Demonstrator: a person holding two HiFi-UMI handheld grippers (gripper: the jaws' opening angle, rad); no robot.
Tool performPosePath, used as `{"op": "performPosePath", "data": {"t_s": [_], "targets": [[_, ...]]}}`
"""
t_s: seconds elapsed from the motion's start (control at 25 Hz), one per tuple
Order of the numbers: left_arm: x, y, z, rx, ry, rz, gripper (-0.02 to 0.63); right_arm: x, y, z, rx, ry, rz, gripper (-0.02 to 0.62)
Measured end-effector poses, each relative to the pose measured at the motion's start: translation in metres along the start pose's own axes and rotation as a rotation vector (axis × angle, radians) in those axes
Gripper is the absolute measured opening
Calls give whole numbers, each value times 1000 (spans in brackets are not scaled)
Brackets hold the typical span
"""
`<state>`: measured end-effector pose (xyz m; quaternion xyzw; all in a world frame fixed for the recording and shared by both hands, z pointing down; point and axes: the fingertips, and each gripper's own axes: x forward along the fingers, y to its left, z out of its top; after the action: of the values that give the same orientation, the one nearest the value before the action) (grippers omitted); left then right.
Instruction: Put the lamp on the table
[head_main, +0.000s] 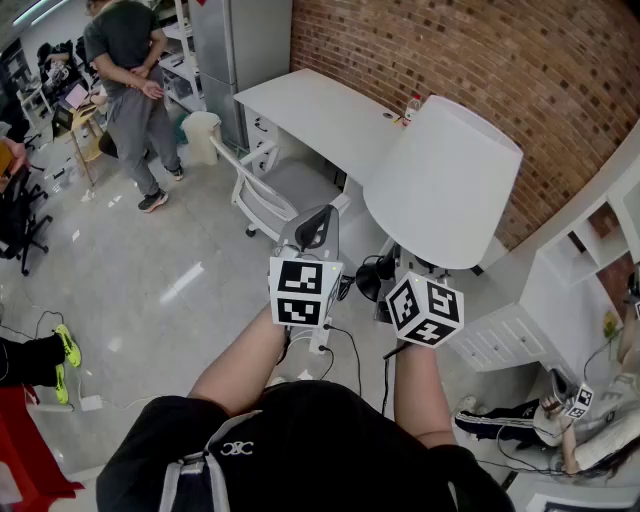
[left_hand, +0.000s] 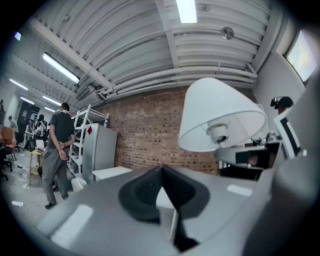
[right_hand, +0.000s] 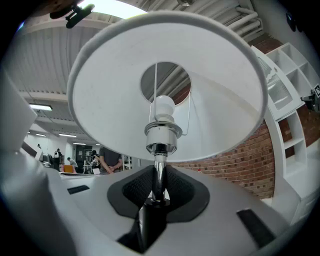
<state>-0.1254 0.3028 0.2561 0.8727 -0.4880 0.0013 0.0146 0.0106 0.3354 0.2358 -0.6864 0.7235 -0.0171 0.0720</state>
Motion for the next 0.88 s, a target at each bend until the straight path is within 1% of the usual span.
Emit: {"op": "performPosePath", "data": {"t_s": [0.2, 0.4, 0.56, 0.72, 0.88], "targets": [[-2, 7, -3, -4, 3, 15, 0, 3, 6, -3, -7, 3, 10, 67], [6, 2, -2, -2, 15, 23, 0, 7, -3, -1, -9, 11, 14, 66], [1, 1, -2, 2, 10, 24, 0, 3, -2, 0, 11, -9, 12, 66], [4, -9, -4, 9, 11, 26, 0, 0, -12, 0, 17, -15, 17, 66], [10, -19, -5, 5, 12, 45, -1, -3, -27, 0, 16, -19, 25, 66]]}}
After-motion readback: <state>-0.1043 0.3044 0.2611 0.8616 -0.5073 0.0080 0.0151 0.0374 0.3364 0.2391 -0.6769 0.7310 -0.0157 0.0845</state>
